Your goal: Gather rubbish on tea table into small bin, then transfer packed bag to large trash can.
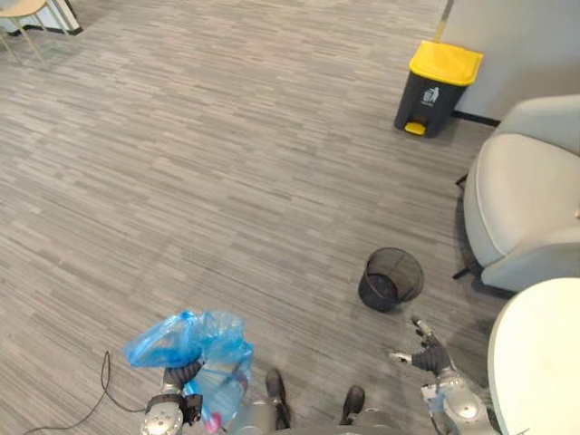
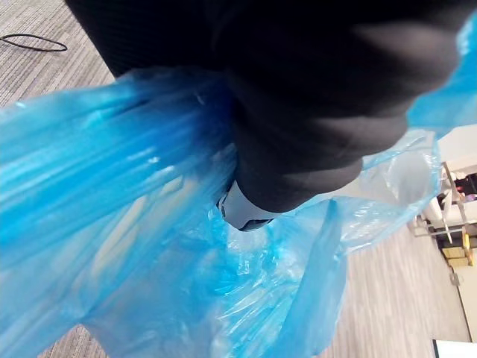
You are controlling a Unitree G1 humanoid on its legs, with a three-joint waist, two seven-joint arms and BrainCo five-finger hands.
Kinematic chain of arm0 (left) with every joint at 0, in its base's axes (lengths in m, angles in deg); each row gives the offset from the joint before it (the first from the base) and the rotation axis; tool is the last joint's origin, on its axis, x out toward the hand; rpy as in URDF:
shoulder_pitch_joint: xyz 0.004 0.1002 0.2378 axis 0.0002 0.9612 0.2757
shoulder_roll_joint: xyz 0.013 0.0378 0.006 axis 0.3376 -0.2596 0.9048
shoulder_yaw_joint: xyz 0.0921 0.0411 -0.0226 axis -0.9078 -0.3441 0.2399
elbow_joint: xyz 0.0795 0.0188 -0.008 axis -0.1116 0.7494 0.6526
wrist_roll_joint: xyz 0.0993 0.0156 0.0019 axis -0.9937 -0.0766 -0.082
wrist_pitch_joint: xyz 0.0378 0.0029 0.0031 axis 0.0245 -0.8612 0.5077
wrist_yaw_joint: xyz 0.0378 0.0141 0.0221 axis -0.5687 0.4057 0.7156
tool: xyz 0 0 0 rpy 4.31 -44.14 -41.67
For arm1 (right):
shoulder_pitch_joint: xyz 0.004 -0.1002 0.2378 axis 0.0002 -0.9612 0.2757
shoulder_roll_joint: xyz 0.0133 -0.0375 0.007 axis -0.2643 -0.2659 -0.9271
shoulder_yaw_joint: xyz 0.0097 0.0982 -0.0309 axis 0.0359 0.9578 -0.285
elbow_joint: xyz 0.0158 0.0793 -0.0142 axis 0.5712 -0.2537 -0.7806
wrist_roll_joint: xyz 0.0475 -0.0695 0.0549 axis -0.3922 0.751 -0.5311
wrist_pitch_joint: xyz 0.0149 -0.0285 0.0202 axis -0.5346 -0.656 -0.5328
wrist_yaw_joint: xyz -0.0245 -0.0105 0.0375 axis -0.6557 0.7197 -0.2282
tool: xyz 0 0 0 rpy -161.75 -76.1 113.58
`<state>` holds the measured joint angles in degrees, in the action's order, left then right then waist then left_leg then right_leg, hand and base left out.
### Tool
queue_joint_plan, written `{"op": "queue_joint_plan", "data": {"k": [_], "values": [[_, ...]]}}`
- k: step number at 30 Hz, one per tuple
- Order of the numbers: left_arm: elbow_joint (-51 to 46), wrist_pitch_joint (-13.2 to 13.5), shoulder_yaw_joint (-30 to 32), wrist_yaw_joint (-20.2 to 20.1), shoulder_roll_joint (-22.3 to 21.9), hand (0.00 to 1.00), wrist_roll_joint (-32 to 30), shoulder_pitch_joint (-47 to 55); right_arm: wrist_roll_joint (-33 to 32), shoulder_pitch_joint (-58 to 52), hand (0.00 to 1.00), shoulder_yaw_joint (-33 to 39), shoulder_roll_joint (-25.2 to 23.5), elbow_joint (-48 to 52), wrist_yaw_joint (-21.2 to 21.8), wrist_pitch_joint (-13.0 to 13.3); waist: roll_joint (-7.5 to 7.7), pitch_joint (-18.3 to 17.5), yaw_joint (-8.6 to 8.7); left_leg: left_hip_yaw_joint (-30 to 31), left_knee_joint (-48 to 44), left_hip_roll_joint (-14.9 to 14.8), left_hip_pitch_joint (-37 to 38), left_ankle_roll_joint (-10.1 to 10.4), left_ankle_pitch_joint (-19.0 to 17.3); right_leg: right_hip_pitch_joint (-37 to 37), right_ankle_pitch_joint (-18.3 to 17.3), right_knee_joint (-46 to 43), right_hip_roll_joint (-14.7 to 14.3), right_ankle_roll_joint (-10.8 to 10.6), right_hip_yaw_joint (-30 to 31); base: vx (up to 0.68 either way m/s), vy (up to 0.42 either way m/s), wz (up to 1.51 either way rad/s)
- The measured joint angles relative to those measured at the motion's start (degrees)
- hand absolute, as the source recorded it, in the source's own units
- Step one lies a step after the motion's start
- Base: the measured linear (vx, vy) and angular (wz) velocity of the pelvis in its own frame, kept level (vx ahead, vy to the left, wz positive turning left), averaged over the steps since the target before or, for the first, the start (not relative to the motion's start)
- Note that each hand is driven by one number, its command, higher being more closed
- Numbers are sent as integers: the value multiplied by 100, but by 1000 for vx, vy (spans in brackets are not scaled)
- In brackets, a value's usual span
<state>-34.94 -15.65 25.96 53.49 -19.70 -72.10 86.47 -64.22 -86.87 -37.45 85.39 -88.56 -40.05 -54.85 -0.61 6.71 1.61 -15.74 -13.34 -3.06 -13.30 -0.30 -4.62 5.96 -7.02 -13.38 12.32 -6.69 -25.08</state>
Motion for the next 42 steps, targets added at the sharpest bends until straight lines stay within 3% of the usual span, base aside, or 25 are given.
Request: {"op": "queue_joint_plan", "data": {"k": [2, 4, 8, 12, 14, 16, 17, 19, 20, 22, 24, 27, 28, 29, 30, 31, 32, 33, 34, 35, 36, 38, 39, 40, 42], "values": [[-52, -7, -115, 3, 54, 100, -3, -8, 1, -39, 0, -17, -104, 41, 0, -5, 111, 90, 33, 128, -475, 152, -24, -103, -405, 195, -340, -875, 251, 220, 430, 204, 125, 24], [-59, -19, -222, 6, 79, 100, -4, -76, 3, -57, 0, -23, -211, 78, 3, -63, 53, 214, 92, 274, -658, 105, 84, -227, -606, 784, -456, -1985, 226, 283, 1073, 239, 96, 21], [-50, -39, -217, 20, 145, 100, -6, -337, 10, -35, 0, -56, -249, 80, -3, -115, 62, 376, 151, 398, -407, 38, 543, -155, -784, 1348, -618, -1501, -191, 281, 1124, 283, -7, 12], [-43, -39, -221, 22, 160, 100, -23, -529, 235, 19, 0, -43, -230, 79, -18, -121, 148, 403, 309, 503, -57, 17, 1188, 245, -954, 1640, 200, -14, -548, 372, 1099, 404, -103, 26], [-43, -39, -212, 23, 176, 100, -37, -540, 293, 20, 0, -47, -232, 93, -13, -121, 185, 371, 408, 639, -49, -25, 1401, 492, -1147, 1775, 434, -270, -500, 597, 1094, 575, -229, 45], [-51, -40, -213, 28, 101, 100, -43, -457, 353, -105, 0, -62, -201, 223, -11, -129, 31, 313, 386, 630, -319, -323, 1503, 725, -1328, 1789, 531, -742, -659, 792, 952, 566, -271, 24], [-60, -48, -203, 38, 3, 100, -37, -412, 405, -64, 0, -82, -202, 263, -6, -131, -82, 370, 361, 535, -1351, -670, 1183, 769, -1309, 1644, 327, -869, -882, 991, 911, 576, -294, -30], [-89, -55, -194, 32, -199, 100, -36, -185, 440, -90, 0, -169, -163, 612, -5, -133, -264, 419, 269, 492, -3466, -1264, 505, 508, -741, 1190, 43, -875, -1314, 1259, 1016, 596, -288, -71], [-150, -77, -216, 28, -322, 100, -31, -92, 437, -98, 0, -215, -147, 800, -30, -117, -279, 443, 146, 558, -4476, -1459, 212, 481, -792, 836, -86, -787, -1561, 1388, 1243, 600, -232, -106], [-230, -100, -228, 33, -430, 100, -19, -155, 424, -83, 0, -247, -179, 931, -103, -115, -159, 516, 29, 693, -5078, -1368, -265, 432, -824, 262, -169, -470, -1684, 1509, 1538, 620, -210, -85], [-478, -91, -242, 18, -460, 100, -16, -144, 383, -71, 0, -267, -183, 1102, -124, -107, -29, 580, -122, 618, -4434, -1023, -857, 224, -951, -448, -235, 129, -1750, 1557, 2089, 598, -129, -88], [-590, -83, -300, 8, -458, 100, -18, -143, 384, 5, 0, -257, -160, 1040, -120, -113, 14, 607, -297, 1010, -2658, -444, -1295, 301, -895, -850, -389, 421, -1738, 1555, 2644, 446, 26, -108], [-610, -84, -302, 8, -453, 100, -18, -134, 385, 69, 0, -267, -154, 956, -120, -109, -16, 593, -327, 1401, -1463, -201, -1343, 601, -666, -1014, -538, 495, -1724, 1462, 2898, 507, 124, -105], [-608, -84, -310, 11, -462, 100, -19, -124, 391, 131, 0, -261, -112, 790, -124, -112, -18, 579, -331, 1635, -506, -56, -1335, 677, -441, -1161, -716, 556, -1736, 1396, 3123, 520, 144, -103], [-609, -83, -316, 13, -462, 100, -19, -123, 391, 139, 0, -257, -78, 676, -127, -121, -66, 538, -324, 1704, -281, -12, -1342, 617, -370, -1256, -858, 543, -1729, 1316, 3236, 726, 249, -114], [-611, -88, -325, 20, -449, 100, -21, -52, 393, 39, 0, -248, -50, 516, -123, -136, 6, 323, -405, 1677, -436, 77, -1410, 421, -74, -1348, -1314, 273, -1620, 1150, 3508, 678, 233, -99], [-612, -92, -322, 24, -422, 100, -20, -13, 394, -13, 0, -241, -98, 506, -125, -158, 129, 245, -416, 1559, -580, 131, -1377, 405, 80, -1343, -1472, 57, -1503, 1031, 3577, 894, 258, -114], [-620, -99, -324, 31, -419, 100, -21, 15, 398, -87, 0, -246, -150, 512, -119, -160, 247, 152, -411, 1360, -822, 147, -1352, 277, 247, -1159, -1632, -600, -1417, 762, 3599, 781, 189, -96], [-639, -105, -338, 29, -372, 100, -19, -14, 396, -70, 0, -241, -293, 458, -121, -160, 433, 186, -336, 1171, -1257, 222, -1138, 52, 27, -498, -1433, -2492, -1274, 42, 3396, 766, 174, -81], [-640, -107, -342, 28, -345, 100, -19, -39, 396, -61, 0, -242, -338, 424, -117, -161, 472, 209, -284, 1115, -1308, 235, -996, 12, -141, -247, -1168, -3145, -1202, -379, 3314, 722, 184, -50], [-632, -144, -367, 29, -272, 100, -19, -120, 395, -74, 0, -237, -418, 392, -118, -176, 539, 246, -155, 1073, -1395, 316, -689, -64, -394, 194, -933, -4298, -1041, -536, 3146, 571, 141, -8], [-668, -182, -400, 94, -235, 100, -17, -225, 383, -82, 0, -246, -427, 380, -112, -216, 413, 336, -68, 977, -1108, 261, 252, -229, -654, 715, -1103, -5107, -800, 192, 2563, 754, 188, -29], [-775, -179, -401, 146, -235, 100, -17, -224, 377, -67, 0, -245, -422, 389, -116, -210, 278, 366, -72, 924, -833, 162, 686, -239, -738, 960, -1148, -5013, -798, 344, 2318, 771, 169, -60], [-904, -169, -368, 159, -216, 100, -14, -234, 372, -52, 0, -244, -425, 418, -116, -199, 157, 391, -71, 909, -576, 98, 1027, -234, -824, 1240, -1170, -4803, -807, 378, 2073, 482, 73, -38], [-950, -82, -258, 159, -130, 100, -4, -416, 254, -36, 0, -221, -414, 366, -111, -162, 148, 374, 42, 972, -62, 74, 1571, -201, -946, 1950, -1128, -3467, -815, 342, 1710, 646, 15, 13]]}}
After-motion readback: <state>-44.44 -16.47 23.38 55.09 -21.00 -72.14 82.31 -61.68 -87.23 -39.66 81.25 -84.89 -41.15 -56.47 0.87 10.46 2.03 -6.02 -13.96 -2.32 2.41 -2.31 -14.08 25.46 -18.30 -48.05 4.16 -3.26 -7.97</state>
